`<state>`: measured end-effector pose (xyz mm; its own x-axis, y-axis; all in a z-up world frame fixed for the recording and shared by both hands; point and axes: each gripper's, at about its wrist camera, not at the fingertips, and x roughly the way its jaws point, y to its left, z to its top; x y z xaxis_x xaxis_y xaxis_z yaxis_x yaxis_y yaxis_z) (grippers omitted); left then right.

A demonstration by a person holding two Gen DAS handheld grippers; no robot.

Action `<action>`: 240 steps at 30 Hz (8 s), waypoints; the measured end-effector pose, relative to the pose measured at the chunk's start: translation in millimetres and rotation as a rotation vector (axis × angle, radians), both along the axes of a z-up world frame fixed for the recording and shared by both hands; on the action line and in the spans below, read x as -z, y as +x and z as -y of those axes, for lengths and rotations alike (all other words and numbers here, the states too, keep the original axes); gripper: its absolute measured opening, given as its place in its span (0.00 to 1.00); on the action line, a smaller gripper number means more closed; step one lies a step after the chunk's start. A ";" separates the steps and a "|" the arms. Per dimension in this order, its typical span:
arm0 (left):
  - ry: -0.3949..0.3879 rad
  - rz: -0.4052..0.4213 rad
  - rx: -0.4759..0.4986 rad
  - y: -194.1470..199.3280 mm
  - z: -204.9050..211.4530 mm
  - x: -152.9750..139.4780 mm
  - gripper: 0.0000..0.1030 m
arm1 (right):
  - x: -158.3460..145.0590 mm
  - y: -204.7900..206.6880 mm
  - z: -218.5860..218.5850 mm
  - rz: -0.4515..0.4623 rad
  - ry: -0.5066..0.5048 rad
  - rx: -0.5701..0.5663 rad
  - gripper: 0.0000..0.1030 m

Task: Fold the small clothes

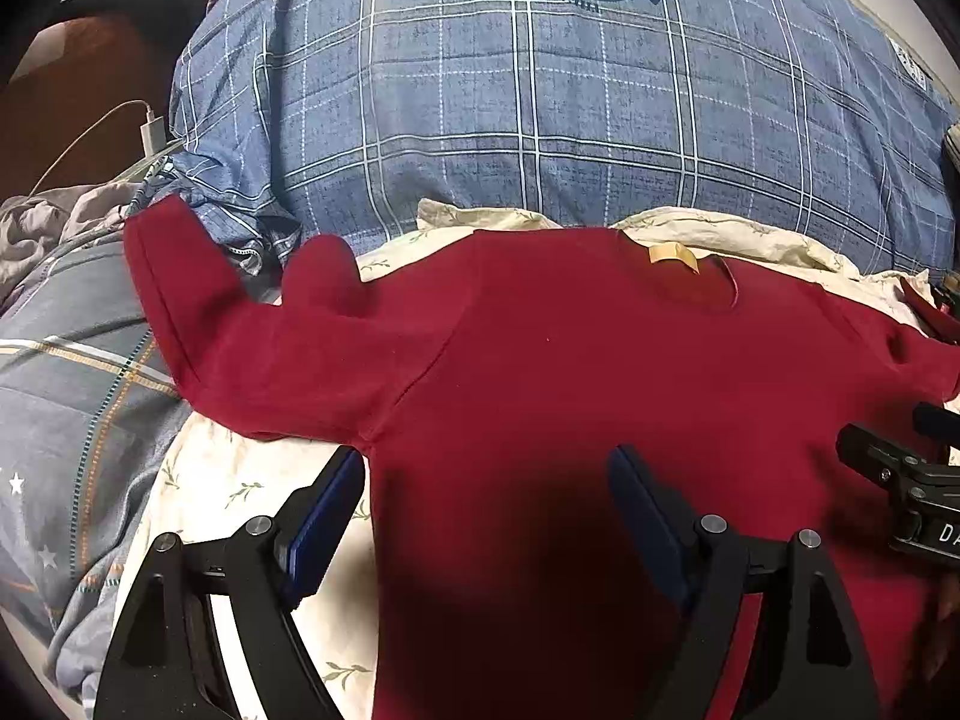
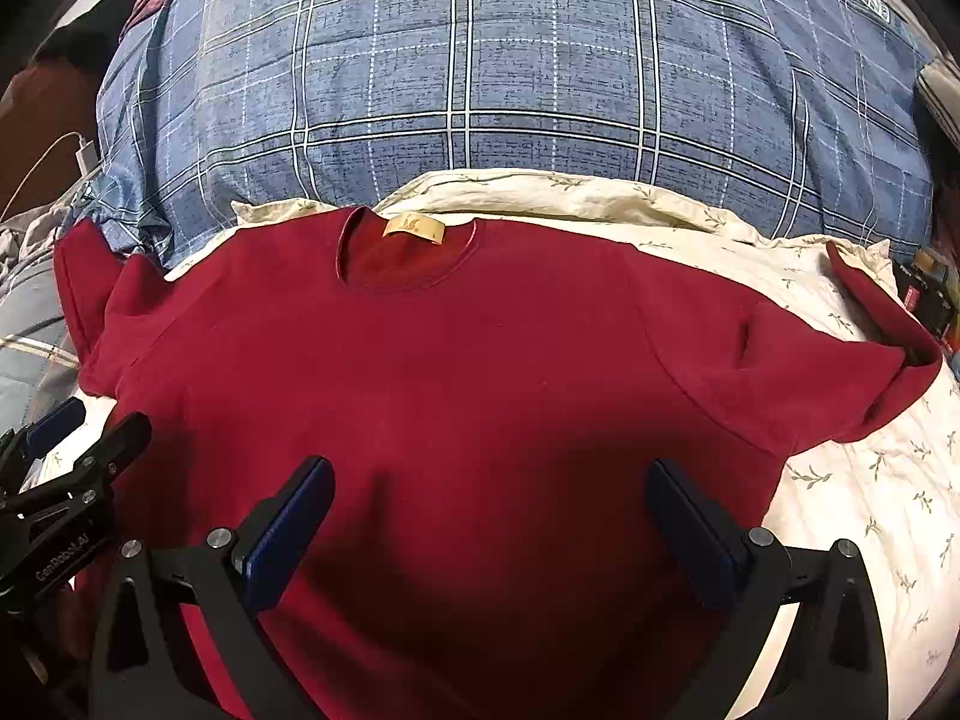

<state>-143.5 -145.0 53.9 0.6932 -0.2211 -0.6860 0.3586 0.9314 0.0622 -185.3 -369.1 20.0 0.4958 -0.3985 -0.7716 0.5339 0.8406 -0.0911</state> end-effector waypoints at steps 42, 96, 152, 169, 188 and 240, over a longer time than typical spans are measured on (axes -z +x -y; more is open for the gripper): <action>0.002 -0.015 -0.007 3.5 0.1 2.0 0.81 | 1.2 1.0 0.4 0.021 0.015 -0.005 1.00; -0.020 -0.040 -0.019 7.9 -1.2 2.6 0.80 | 0.3 2.8 1.3 0.043 0.043 -0.013 1.00; -0.144 0.126 -0.065 94.9 19.1 -110.3 0.07 | 3.8 -0.6 39.7 0.085 0.266 -0.027 1.00; -0.113 -0.026 0.150 72.2 65.6 -48.9 0.61 | -20.1 -27.0 99.3 0.256 0.386 0.108 1.00; -0.176 -0.043 -0.340 153.7 -68.5 6.8 0.67 | -6.0 67.6 58.6 -0.005 0.076 -0.208 0.04; -0.038 -0.220 -0.160 174.5 -35.6 56.4 0.68 | 38.7 196.5 -41.1 -0.121 0.022 -0.607 0.03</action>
<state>31.0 -109.4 -2.6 0.5569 -0.1487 -0.8171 0.2074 0.9776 -0.0365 11.2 -328.0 -18.7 0.5375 -0.0561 -0.8414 -0.0535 0.9935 -0.1004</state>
